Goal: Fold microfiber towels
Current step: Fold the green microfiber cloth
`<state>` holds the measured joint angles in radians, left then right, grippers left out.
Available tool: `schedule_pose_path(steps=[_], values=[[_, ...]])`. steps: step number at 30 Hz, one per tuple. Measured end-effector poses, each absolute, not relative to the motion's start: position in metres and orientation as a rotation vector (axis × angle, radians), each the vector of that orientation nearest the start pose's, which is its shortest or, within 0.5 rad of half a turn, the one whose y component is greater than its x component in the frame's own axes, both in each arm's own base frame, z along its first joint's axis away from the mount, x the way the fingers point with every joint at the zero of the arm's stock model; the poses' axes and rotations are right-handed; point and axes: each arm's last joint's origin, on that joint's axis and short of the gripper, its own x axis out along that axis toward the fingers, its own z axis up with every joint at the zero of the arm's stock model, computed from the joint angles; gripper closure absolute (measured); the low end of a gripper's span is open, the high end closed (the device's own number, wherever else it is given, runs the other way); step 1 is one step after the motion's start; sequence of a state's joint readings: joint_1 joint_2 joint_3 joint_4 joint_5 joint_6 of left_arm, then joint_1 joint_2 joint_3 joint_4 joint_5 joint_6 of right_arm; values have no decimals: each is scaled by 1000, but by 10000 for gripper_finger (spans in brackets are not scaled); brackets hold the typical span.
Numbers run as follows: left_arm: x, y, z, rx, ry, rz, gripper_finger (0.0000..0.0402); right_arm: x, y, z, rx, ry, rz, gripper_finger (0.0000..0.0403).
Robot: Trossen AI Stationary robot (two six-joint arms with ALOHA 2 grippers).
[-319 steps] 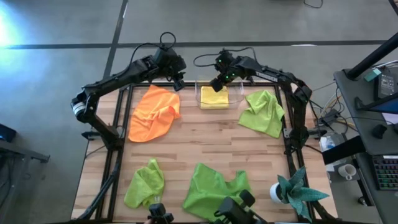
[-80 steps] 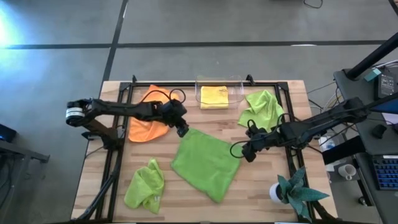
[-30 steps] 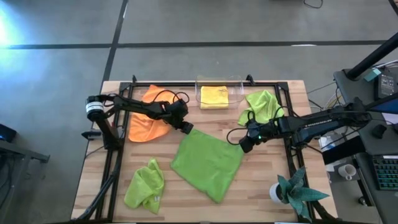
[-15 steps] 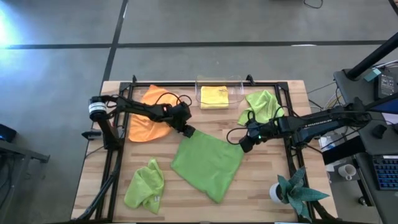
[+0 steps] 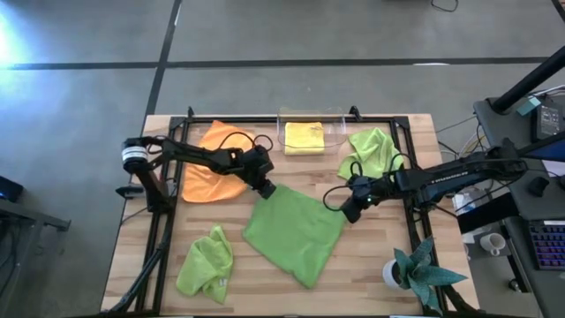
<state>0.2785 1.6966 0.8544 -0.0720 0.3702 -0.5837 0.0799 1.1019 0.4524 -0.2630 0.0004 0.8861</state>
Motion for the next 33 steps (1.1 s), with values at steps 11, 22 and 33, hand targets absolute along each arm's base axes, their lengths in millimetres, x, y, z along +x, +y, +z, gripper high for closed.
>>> schedule_pose_path(steps=[11,22,33], values=[[303,70,193,-749,749,12,401,201,10,171,742,741,-292,276],[298,67,214,-737,685,-32,401,216,-8,158,659,717,-310,241],[297,67,215,-721,685,-43,401,240,-7,134,682,820,-281,241]])
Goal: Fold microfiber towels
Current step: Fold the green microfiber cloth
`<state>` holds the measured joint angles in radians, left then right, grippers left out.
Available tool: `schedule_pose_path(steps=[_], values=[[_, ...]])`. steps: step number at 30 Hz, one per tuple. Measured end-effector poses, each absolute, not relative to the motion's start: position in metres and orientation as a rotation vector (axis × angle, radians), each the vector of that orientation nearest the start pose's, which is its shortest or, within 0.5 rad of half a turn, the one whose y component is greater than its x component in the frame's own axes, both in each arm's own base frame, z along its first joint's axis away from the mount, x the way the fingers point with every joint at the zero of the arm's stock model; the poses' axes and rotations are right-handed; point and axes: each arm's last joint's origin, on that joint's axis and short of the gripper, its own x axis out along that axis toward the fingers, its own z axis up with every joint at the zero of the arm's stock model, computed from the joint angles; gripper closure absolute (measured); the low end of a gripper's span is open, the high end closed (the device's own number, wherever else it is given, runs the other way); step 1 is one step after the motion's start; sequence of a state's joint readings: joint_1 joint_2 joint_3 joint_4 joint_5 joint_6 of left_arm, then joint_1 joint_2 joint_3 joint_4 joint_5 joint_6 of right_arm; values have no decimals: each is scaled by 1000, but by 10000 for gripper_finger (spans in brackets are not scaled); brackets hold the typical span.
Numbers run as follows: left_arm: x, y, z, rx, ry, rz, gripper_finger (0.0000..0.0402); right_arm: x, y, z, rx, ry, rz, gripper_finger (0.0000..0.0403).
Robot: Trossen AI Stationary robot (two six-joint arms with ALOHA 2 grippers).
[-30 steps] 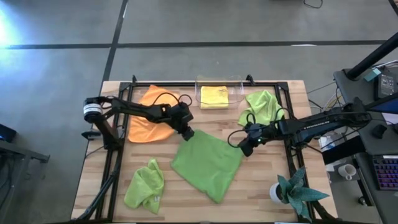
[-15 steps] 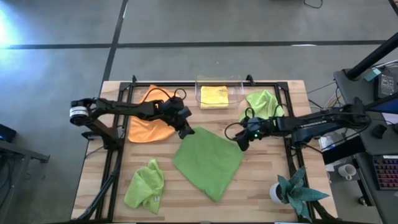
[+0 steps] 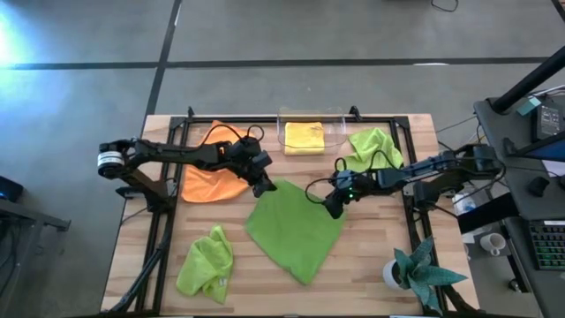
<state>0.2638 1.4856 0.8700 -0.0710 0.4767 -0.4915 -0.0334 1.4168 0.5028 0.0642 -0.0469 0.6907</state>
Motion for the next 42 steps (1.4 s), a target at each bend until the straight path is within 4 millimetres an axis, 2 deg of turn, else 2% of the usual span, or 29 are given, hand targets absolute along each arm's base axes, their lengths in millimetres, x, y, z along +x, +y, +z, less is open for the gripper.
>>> schedule_pose_path(steps=[11,17,25,33,42], values=[[292,65,231,-648,648,-74,402,254,-4,124,680,914,-169,241],[283,63,240,-629,654,-76,402,252,-2,126,703,940,-126,244],[273,61,255,-590,612,-92,402,257,-8,135,683,888,-129,248],[264,59,271,-567,551,-100,401,255,-7,132,685,916,-71,259],[257,57,281,-553,512,-101,401,250,-6,128,691,984,-89,281]])
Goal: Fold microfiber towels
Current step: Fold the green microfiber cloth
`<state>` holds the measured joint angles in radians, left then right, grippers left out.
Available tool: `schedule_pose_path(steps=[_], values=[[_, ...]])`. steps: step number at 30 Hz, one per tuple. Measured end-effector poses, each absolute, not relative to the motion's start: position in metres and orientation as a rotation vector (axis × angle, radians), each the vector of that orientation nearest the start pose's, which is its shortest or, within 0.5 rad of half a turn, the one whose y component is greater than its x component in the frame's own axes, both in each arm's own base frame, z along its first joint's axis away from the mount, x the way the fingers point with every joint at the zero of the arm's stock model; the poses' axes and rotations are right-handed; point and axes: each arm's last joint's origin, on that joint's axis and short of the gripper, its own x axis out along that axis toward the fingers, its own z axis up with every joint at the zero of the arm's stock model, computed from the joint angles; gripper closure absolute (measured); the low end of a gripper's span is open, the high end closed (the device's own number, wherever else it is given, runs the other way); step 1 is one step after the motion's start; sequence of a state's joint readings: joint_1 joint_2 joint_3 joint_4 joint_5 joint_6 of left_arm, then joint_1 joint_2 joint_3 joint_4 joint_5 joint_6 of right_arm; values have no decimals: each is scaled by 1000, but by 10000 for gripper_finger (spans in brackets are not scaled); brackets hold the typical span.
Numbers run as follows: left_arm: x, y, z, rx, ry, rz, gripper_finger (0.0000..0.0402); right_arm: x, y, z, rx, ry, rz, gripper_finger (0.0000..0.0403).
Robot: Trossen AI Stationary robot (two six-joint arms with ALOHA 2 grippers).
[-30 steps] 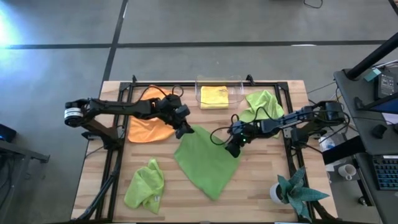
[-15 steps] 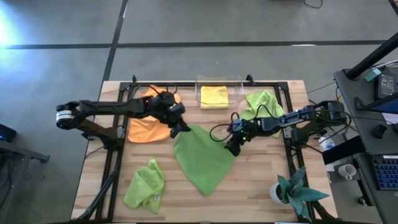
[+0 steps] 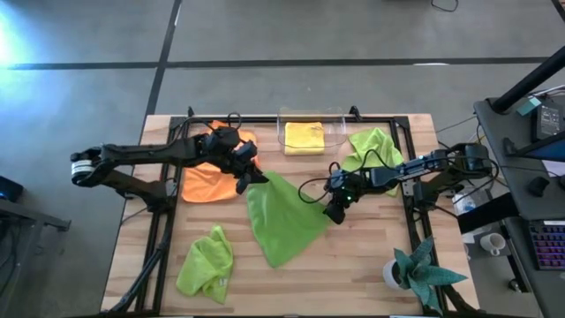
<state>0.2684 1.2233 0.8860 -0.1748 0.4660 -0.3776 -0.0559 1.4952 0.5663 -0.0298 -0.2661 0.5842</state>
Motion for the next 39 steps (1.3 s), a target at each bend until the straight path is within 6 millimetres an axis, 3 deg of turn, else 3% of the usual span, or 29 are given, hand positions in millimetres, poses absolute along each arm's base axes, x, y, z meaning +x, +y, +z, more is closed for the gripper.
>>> schedule_pose_path(steps=[25,31,35,39], values=[[251,56,291,-535,474,-76,401,244,-3,125,734,1066,-72,326],[251,56,291,-534,473,-76,401,244,-2,125,773,1066,-91,378],[250,56,291,-519,482,-78,401,245,-2,131,810,1045,-104,393],[245,56,289,-500,559,-50,401,250,2,151,804,1014,-80,394]])
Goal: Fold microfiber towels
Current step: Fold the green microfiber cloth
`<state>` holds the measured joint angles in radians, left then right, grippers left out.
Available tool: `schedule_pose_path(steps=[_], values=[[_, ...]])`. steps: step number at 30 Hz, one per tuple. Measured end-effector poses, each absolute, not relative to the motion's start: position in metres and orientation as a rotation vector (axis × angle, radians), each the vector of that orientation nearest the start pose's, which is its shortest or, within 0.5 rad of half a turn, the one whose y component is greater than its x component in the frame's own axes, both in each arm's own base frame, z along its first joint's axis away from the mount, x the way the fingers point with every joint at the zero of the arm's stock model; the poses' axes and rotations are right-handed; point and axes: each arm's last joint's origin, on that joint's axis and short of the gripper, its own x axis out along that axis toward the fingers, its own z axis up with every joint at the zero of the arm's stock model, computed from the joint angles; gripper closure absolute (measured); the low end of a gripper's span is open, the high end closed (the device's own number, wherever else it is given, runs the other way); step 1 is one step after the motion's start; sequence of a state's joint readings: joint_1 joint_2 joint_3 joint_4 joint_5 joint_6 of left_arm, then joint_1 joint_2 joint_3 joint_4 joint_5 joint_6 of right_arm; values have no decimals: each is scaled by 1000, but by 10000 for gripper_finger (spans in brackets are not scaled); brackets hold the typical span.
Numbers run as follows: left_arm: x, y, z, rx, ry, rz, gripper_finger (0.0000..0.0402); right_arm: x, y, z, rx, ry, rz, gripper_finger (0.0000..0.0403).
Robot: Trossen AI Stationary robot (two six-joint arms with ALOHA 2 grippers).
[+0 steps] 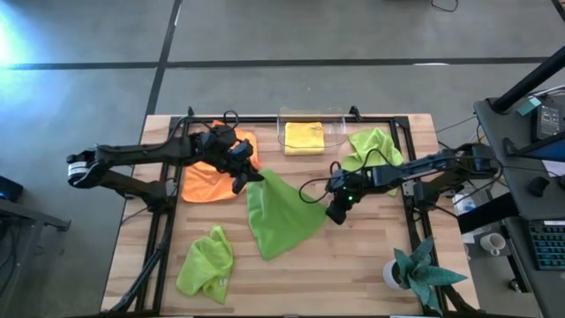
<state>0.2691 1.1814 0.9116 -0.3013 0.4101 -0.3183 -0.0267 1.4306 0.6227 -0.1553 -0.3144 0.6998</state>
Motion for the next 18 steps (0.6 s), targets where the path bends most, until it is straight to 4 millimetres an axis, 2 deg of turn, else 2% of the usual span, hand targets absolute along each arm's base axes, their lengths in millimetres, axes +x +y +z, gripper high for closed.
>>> schedule_pose_path(steps=[8,18], values=[[240,54,305,-482,610,-51,401,252,11,210,746,1084,-133,394],[213,45,342,-475,674,-58,401,251,14,299,669,1033,-230,394]])
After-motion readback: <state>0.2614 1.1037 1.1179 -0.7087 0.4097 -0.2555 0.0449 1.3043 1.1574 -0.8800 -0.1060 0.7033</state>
